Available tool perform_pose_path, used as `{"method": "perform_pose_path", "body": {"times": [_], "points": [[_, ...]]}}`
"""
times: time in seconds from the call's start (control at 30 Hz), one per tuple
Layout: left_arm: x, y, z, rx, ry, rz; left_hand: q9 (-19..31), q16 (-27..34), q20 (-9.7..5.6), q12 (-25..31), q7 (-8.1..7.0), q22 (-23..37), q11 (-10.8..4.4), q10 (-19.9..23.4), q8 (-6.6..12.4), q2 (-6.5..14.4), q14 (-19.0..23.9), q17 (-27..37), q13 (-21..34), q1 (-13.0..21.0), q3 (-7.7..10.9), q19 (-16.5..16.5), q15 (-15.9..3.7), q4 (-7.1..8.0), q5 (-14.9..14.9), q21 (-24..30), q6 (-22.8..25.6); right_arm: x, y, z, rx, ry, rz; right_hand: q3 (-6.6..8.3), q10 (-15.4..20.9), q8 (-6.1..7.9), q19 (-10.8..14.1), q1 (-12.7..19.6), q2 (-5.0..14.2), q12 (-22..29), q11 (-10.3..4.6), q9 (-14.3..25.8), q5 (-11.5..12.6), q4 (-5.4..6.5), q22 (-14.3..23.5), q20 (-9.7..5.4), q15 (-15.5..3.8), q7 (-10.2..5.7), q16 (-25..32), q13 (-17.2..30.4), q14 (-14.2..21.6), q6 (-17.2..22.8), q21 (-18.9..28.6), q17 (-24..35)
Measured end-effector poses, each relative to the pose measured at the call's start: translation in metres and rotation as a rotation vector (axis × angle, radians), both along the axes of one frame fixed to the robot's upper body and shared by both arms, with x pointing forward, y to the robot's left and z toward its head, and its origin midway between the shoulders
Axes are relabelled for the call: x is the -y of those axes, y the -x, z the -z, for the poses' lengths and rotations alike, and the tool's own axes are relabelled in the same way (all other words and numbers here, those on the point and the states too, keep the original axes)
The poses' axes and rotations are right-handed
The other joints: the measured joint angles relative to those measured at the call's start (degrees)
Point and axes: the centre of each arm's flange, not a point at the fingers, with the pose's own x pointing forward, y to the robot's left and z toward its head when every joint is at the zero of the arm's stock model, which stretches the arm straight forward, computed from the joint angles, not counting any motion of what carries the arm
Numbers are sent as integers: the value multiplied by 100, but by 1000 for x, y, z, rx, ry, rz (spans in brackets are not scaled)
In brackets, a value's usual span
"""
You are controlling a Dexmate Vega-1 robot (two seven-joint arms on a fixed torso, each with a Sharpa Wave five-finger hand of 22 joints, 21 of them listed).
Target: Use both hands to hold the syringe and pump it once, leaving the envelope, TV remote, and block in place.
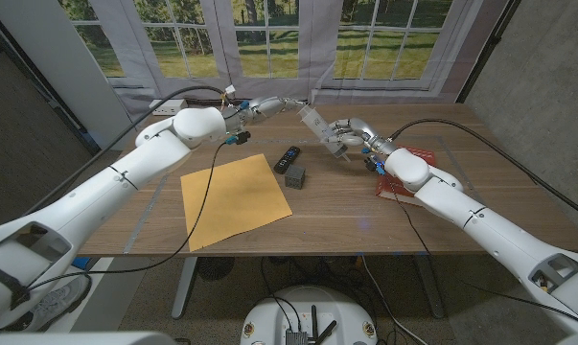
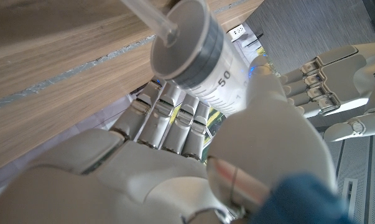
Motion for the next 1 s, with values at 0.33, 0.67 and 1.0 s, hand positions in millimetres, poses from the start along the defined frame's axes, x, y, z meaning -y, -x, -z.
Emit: {"method": "perform_pose_path", "body": {"times": [0.33, 0.67, 1.0], "points": [[-7, 6, -4, 37, 29, -22, 0, 0, 31, 0, -22, 0, -1, -42, 0, 0, -19, 0, 0, 0, 24, 31, -19, -24, 0, 0, -22, 1, 0, 3, -9, -12, 1, 0, 0, 24, 0, 1, -1, 19, 0, 0, 0, 0, 13, 0, 0, 0, -39, 0, 0, 0, 0, 0], [-15, 11, -6, 60, 61, -48, 1, -44, 0, 0, -22, 0, 30, -73, 0, 0, -71, 1, 0, 0, 46, 62, -29, -46, 0, 0, -22, 5, -1, 4, -17, -15, 7, -17, -22, 23, 0, 2, -2, 19, -22, -2, -1, 16, 13, 0, 10, 0, -72, -2, -33, 0, 0, 11], [-24, 15, -3, 70, 121, -72, 1, -44, -1, 0, -54, 0, 30, -72, -1, 47, -71, 2, 0, 47, 65, 142, -29, -66, 0, 31, -53, 9, -3, 5, -27, -10, 12, -18, -22, 23, 1, -7, 7, 18, -22, -4, 19, 16, 10, 1, 10, 0, -71, -4, -33, 0, 0, 27]]}}
